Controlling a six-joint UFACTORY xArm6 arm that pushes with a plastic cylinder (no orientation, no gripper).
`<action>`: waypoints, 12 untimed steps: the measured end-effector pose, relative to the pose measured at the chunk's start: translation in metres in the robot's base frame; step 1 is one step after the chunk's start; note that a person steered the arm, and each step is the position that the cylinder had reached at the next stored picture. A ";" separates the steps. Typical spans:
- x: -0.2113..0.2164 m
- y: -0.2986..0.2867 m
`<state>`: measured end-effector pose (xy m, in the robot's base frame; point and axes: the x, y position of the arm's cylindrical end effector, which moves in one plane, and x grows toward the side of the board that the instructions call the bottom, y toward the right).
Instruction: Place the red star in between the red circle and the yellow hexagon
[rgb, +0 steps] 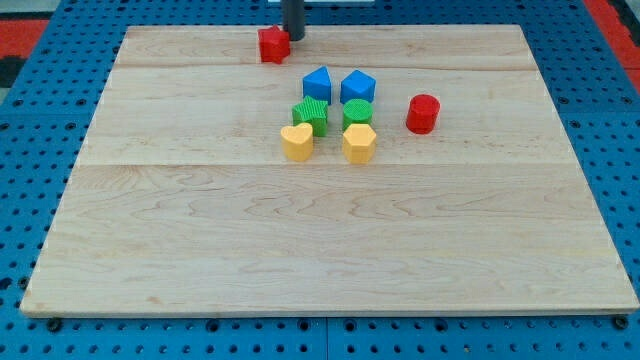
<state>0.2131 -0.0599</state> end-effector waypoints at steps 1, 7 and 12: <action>0.007 -0.042; 0.250 -0.087; 0.281 -0.042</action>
<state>0.4939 -0.1023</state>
